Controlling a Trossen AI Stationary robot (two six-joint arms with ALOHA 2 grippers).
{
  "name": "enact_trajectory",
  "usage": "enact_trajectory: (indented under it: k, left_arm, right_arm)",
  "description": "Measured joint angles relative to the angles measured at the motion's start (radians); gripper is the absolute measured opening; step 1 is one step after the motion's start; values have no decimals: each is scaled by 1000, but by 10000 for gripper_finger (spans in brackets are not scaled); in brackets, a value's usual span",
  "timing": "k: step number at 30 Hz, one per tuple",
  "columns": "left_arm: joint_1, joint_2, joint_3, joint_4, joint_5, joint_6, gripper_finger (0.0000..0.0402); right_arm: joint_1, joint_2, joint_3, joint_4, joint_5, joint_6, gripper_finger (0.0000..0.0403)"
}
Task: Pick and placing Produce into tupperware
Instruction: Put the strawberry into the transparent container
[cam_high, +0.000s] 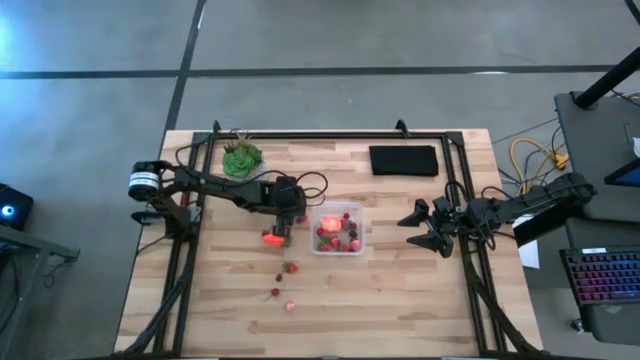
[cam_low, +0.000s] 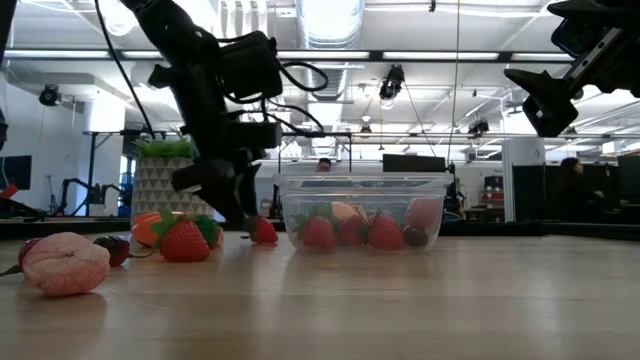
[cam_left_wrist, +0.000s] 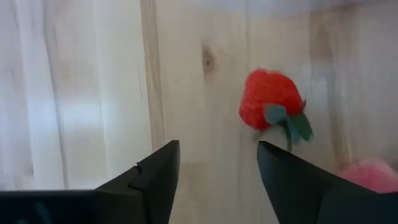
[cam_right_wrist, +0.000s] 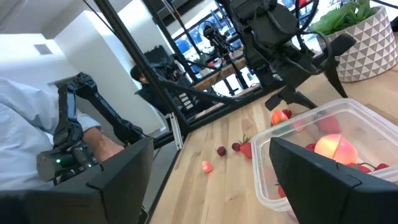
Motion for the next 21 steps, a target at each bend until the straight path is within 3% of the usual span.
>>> enact_trajectory:
  k: [6,17,21]
  left_arm:
    - [-21,0,36,-109,55,-46,221]
    - [-58,-1,75,-88,84,-136,222]
    - [-59,-1,88,-96,131,-264,222]
  right_arm:
    - [0,0,0,0,0,0,306]
    - [0,0,0,0,0,0,313]
    - [0,0,0,0,0,0,310]
